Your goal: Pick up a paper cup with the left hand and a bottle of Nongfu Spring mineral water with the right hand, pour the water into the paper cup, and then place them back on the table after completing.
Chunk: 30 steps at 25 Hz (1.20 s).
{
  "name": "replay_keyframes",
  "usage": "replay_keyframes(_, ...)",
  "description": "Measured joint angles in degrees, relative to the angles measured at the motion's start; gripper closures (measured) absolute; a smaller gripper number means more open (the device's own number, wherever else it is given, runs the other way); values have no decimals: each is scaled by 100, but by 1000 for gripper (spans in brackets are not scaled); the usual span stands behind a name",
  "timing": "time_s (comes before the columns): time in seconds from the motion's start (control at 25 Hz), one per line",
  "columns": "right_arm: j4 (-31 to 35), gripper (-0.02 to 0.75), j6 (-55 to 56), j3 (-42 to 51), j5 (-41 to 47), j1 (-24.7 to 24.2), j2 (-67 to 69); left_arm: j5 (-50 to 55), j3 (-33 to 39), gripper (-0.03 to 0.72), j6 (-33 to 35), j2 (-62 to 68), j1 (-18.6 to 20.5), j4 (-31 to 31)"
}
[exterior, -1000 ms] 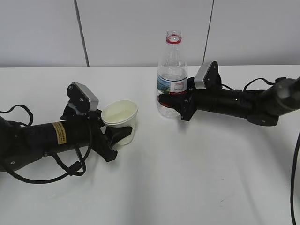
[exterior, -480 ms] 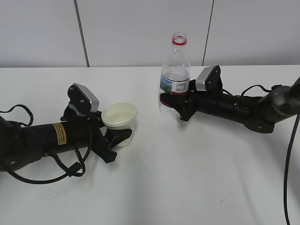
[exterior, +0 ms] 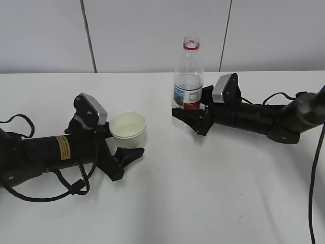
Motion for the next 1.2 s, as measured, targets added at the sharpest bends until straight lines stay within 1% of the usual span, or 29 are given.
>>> replay_keyframes(0.2,-591,141,0,0,-26,-266,0,37,306,156,0,-176,186,8)
replay_keyframes(0.48,-1178,143,104,0,-39,-745,0,45,729,156,0,-522,495,21)
replay_keyframes(0.64,-1259,143,103,0,-39,-910,0,170,896,156,0,-756,654,21)
replay_keyframes(0.76,-1207,143,103,0,-39,-1011,0,523,941,156,0,-921,754,26)
replay_keyframes(0.84,-1075,143,103,0,-39,-1099,0,694,941,156,0,-1015,813,6)
replay_keyframes(0.92,-742,143,103,0,-39,-1209,0,736,941,156,0,-1110,883,-154)
replay_keyframes(1.0,-252,143,89,0,-39,-1340,5,736,941,156,81,-1180,964,-473)
replay_keyframes(1.12,683,143,-118,0,-4,-1497,14,751,941,156,372,-1231,1120,-974)
replay_keyframes(1.2,1425,143,-391,0,52,-1548,14,764,941,156,585,-1249,1192,-1305)
